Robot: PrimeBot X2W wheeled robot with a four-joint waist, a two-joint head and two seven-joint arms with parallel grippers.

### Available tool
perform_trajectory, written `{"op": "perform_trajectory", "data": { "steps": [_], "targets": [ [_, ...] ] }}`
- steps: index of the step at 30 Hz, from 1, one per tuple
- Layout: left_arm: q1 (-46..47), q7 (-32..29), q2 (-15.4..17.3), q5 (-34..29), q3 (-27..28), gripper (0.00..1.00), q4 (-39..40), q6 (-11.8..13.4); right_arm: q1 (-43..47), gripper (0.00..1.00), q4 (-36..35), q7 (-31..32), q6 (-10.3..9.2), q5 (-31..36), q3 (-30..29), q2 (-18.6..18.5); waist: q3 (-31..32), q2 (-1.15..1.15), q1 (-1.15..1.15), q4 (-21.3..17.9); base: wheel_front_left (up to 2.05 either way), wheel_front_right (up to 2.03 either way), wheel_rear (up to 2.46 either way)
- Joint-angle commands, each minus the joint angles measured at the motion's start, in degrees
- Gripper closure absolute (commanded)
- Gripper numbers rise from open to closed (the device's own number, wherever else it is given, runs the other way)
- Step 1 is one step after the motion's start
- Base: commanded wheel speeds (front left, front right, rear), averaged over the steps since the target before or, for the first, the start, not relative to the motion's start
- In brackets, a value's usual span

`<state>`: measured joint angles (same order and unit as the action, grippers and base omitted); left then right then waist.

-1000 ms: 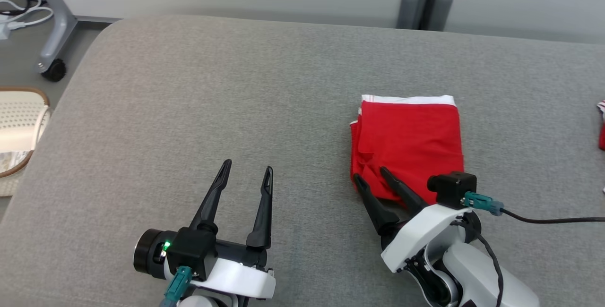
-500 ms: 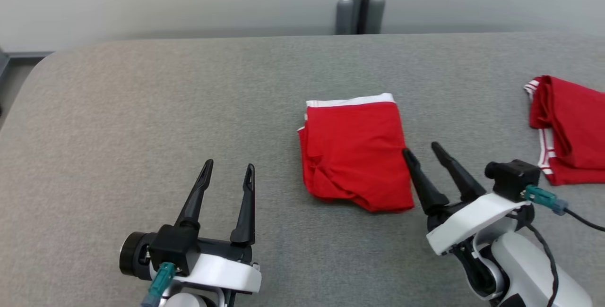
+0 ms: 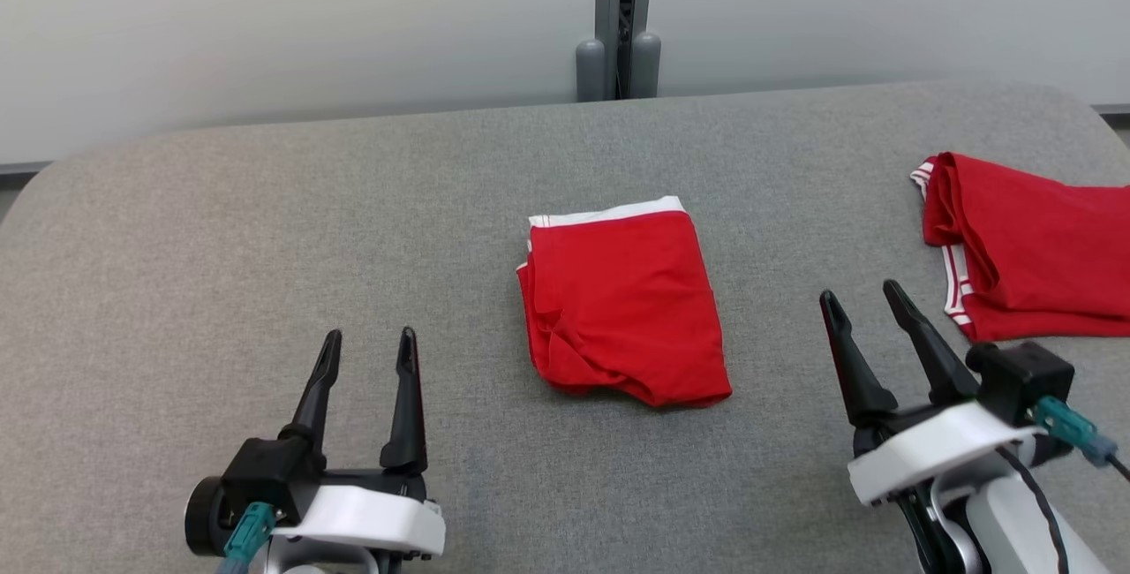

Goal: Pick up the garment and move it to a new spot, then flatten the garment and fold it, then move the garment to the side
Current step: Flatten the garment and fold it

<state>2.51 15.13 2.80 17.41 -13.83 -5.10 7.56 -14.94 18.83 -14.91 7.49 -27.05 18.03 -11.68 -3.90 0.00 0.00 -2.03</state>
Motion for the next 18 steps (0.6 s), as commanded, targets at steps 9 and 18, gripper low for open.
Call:
{"op": "perform_trajectory", "data": {
  "steps": [9,18],
  "targets": [
    [-3.5,-0.1,0.3,1.3,3.2,0.00,-1.7,-1.9,8.9,0.00,-4.9,-0.3,0.03,5.4,-6.3,2.1,3.1,0.00,0.00,0.3,0.00,0.00,0.00],
    [-5.5,-0.1,0.2,-0.7,5.2,0.00,-2.0,-4.5,13.4,0.00,-7.5,-0.3,0.03,9.2,-8.2,3.7,4.1,0.00,0.00,1.0,0.00,0.00,0.00]
  ]
}}
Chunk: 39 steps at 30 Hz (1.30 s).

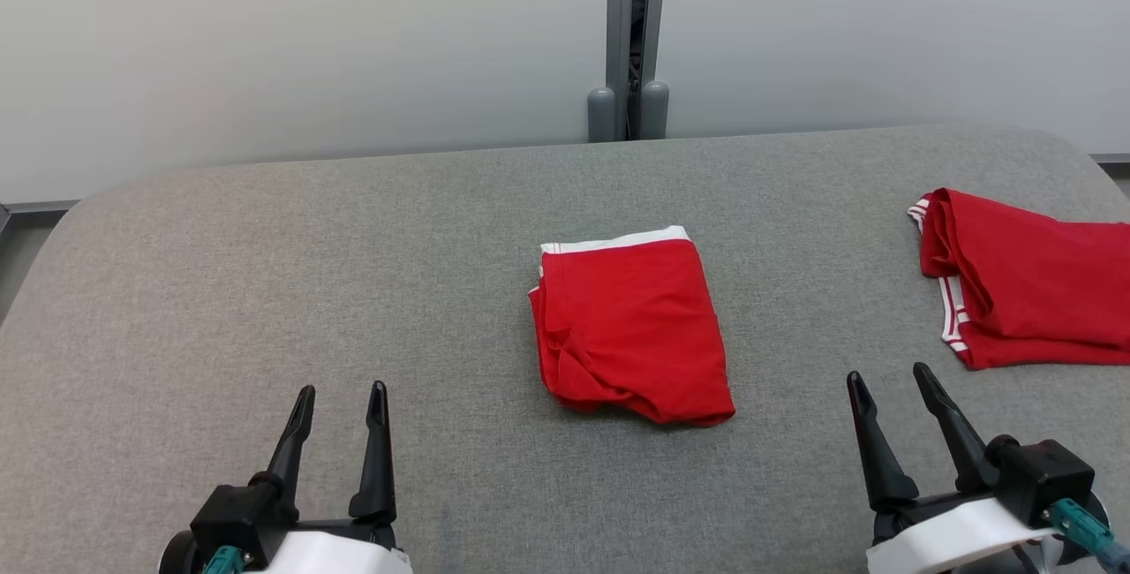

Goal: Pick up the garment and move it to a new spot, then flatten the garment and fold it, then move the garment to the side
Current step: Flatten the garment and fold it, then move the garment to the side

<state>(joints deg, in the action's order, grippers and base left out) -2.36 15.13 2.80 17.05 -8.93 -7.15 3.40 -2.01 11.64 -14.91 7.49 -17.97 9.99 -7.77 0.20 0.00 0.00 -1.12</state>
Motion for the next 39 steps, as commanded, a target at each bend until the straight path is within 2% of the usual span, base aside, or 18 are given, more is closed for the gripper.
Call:
{"op": "perform_trajectory", "data": {
  "steps": [1,11,22,30,34,39],
  "targets": [
    [-0.7,-0.1,0.2,-0.4,0.4,0.00,0.0,-0.3,0.8,0.00,-0.4,-0.3,0.03,0.3,-0.3,-0.2,0.1,0.00,0.00,0.1,0.00,0.00,0.00],
    [-1.3,-0.1,0.2,-0.8,0.4,0.00,0.2,0.0,2.1,0.00,-0.7,-0.3,0.03,0.6,-0.1,0.2,0.4,0.00,0.00,0.2,0.00,0.00,0.00],
    [-0.9,-0.1,0.2,-0.6,-0.4,0.00,-0.4,0.1,1.1,0.00,0.2,-0.3,0.03,-2.9,0.3,0.4,0.4,0.00,0.00,0.4,0.00,0.00,0.00],
    [0.4,-0.1,0.2,-0.8,-1.2,0.00,-0.3,-0.3,-3.8,0.00,5.1,-0.3,0.03,-14.1,2.3,0.4,-0.4,0.00,0.00,2.1,0.00,0.00,0.00],
    [1.5,-0.1,0.2,-0.9,-2.1,0.00,0.1,-0.6,-8.8,0.00,10.5,-0.3,0.03,-21.9,4.1,-0.1,-1.5,0.00,0.00,3.6,0.00,0.00,0.00],
    [3.5,-0.1,0.2,-1.0,-3.5,0.00,1.0,-0.9,-16.9,0.00,18.7,0.7,0.03,-30.7,9.7,-2.1,-4.4,0.00,0.00,5.8,0.00,0.00,0.00]
  ]
}}
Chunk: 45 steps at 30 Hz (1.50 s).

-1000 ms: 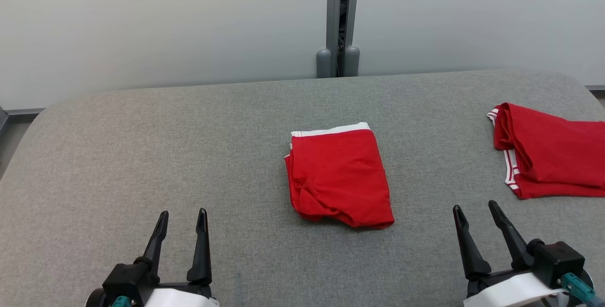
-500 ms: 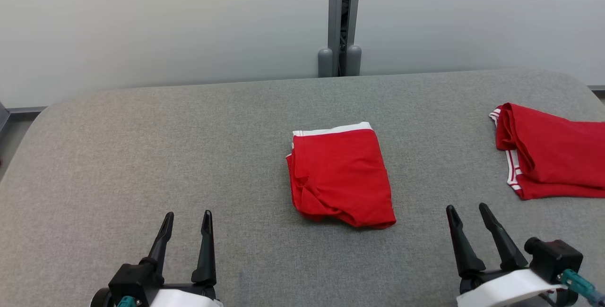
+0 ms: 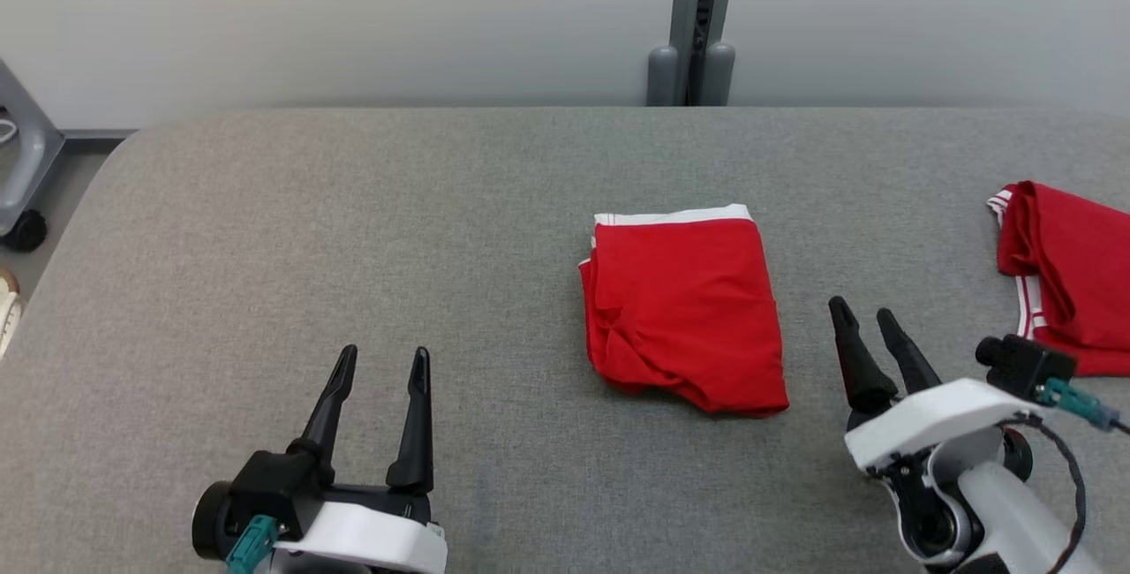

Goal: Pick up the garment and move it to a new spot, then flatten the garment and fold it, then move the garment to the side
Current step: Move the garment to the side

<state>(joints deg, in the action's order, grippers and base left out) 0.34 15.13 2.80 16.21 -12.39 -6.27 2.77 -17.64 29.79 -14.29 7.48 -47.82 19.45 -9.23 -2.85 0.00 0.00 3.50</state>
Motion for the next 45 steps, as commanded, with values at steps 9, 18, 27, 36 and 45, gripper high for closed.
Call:
{"op": "perform_trajectory", "data": {
  "steps": [9,18,27,36,45],
  "targets": [
    [4.4,-0.1,0.2,-0.3,-2.4,0.00,2.3,0.2,-12.4,0.00,9.1,5.6,0.05,-13.3,7.6,-4.7,-7.2,0.00,0.00,4.9,0.00,0.00,0.00],
    [7.1,-0.1,0.2,0.5,-4.0,0.00,3.1,1.2,-17.7,0.00,14.5,8.3,0.05,-18.9,14.0,-7.1,-11.7,0.00,0.00,7.3,0.00,0.00,0.00],
    [7.9,-0.1,0.2,-0.1,-4.1,0.00,2.8,1.5,-17.0,1.00,17.4,7.1,0.05,-20.2,19.2,-5.4,-11.9,0.00,0.00,7.4,0.00,0.00,0.00],
    [7.5,-0.1,0.2,-0.6,-4.0,0.00,2.7,1.2,-19.6,1.00,16.3,1.2,0.05,-19.2,23.2,-7.8,-11.1,0.00,0.00,6.5,0.00,0.00,0.00],
    [8.2,-0.1,0.2,-2.1,-3.5,0.00,3.7,0.8,-25.5,1.00,16.2,-1.0,0.04,-8.4,26.8,-10.6,-11.8,0.00,0.00,3.8,0.00,0.00,0.00]
  ]
}}
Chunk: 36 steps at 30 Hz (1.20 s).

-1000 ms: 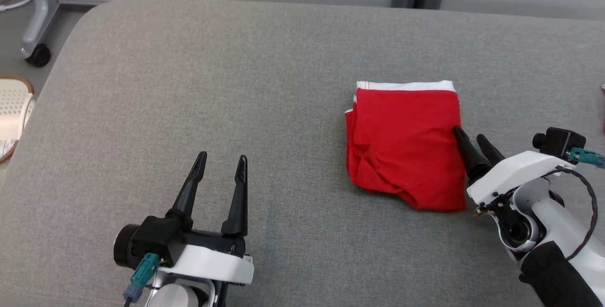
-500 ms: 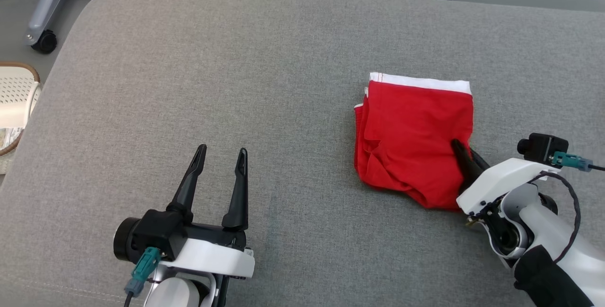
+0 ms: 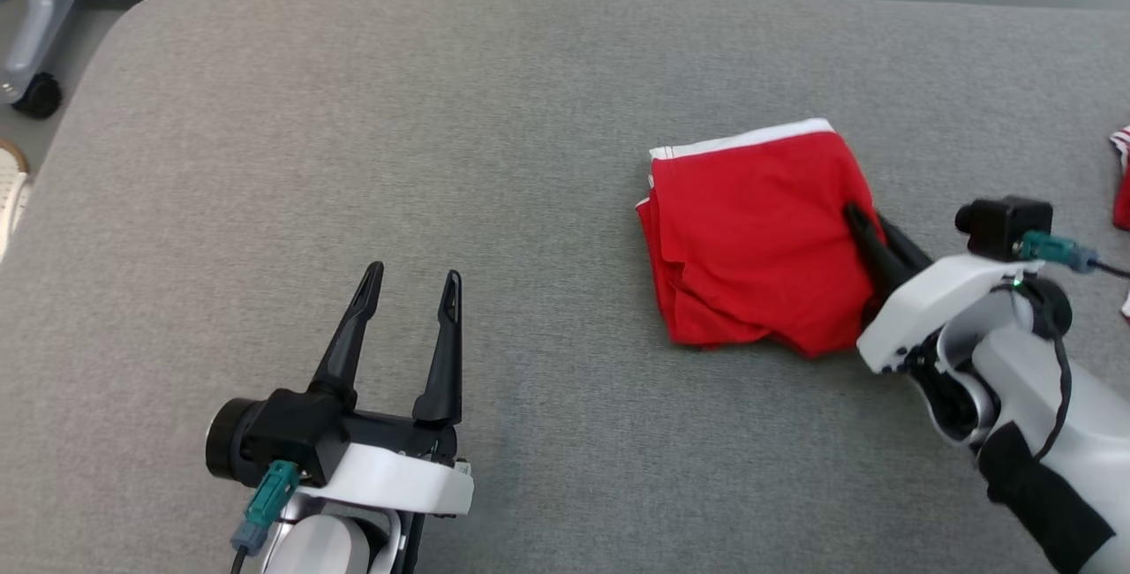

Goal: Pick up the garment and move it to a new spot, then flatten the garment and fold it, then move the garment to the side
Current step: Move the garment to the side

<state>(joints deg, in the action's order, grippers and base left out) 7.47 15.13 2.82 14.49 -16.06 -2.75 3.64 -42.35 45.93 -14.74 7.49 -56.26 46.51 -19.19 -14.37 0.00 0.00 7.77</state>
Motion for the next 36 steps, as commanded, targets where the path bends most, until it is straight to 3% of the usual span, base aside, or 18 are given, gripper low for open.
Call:
{"op": "perform_trajectory", "data": {
  "steps": [1,10,22,36],
  "targets": [
    [1.3,-0.1,0.2,-0.5,0.2,0.00,0.4,-0.2,-1.4,1.00,-0.1,-0.5,0.03,1.7,-0.9,-0.8,-0.5,0.00,0.00,-1.1,0.00,0.00,0.00],
    [3.1,-0.1,0.2,-2.9,1.0,0.00,1.2,-1.6,-3.1,1.00,-3.3,-0.5,0.03,12.4,-6.8,0.1,-2.2,0.00,0.00,-8.0,0.00,0.00,0.00],
    [4.4,-0.1,0.5,-6.2,2.3,0.00,1.4,-3.6,-2.9,1.00,-6.6,-0.5,0.03,18.6,-11.9,0.7,-4.5,0.00,0.00,-17.1,0.00,0.00,0.00],
    [6.9,-0.1,2.7,-8.4,2.0,0.00,1.8,-4.7,-9.6,1.00,-4.9,-0.5,0.03,20.9,-11.4,-7.2,-10.0,0.00,0.00,-21.7,0.00,0.00,0.00]
  ]
}}
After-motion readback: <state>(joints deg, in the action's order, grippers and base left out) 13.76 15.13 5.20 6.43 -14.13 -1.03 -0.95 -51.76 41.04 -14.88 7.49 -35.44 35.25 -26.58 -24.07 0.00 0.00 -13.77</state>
